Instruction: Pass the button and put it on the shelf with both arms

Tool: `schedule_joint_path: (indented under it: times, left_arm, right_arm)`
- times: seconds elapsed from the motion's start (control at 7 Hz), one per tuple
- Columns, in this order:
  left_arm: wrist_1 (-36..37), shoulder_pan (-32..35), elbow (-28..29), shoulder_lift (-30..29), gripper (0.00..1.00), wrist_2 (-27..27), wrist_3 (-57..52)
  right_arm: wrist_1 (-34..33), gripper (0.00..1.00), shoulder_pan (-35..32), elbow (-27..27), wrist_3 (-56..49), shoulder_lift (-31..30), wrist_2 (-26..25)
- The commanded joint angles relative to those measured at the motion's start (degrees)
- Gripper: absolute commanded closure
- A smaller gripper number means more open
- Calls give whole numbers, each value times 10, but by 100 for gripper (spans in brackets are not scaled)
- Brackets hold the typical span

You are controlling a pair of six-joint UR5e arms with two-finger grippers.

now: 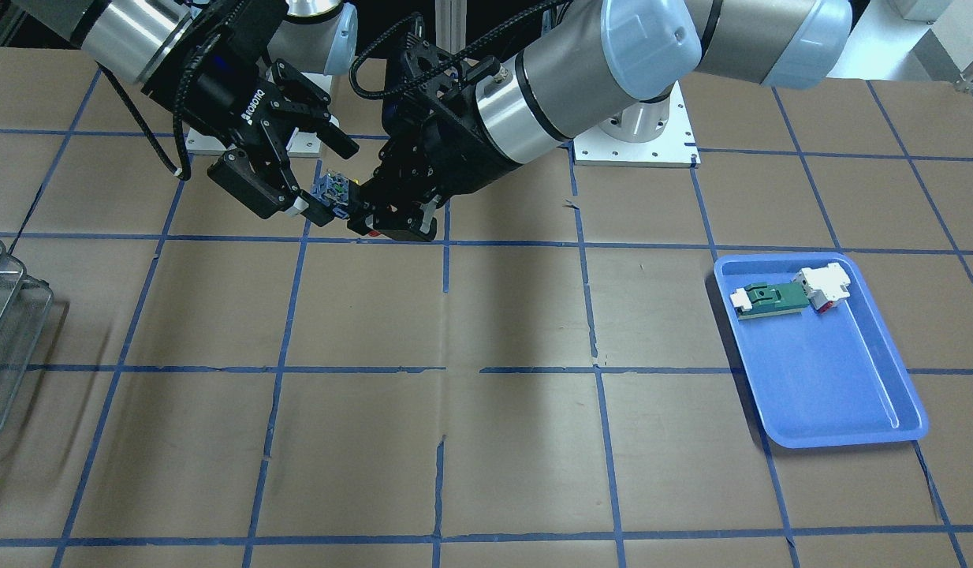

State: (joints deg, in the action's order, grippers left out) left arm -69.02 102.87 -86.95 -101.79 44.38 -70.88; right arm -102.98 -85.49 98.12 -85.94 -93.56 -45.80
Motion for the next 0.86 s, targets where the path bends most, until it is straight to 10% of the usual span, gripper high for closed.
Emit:
schedule_joint_path:
  times: [0.0, 0.14, 0.29, 0.57, 0.71]
  left_arm:
    - [0, 1, -3, 11, 100, -3, 2]
    - [-2, 1, -7, 18, 100, -3, 1]
    - [-2, 1, -11, 21, 100, -1, 1]
    - [-2, 1, -19, 29, 100, 6, 4]
    - [-2, 1, -22, 32, 63, 9, 24]
  right_arm:
    - [1, 0, -1, 1, 8, 0, -3]
    - [1, 26, -1, 1, 9, -3, -5]
    - [2, 82, -1, -6, 9, -5, -9]
    - [-6, 100, -1, -7, 1, -4, -8]
    - [-6, 100, -1, -7, 1, -4, -7]
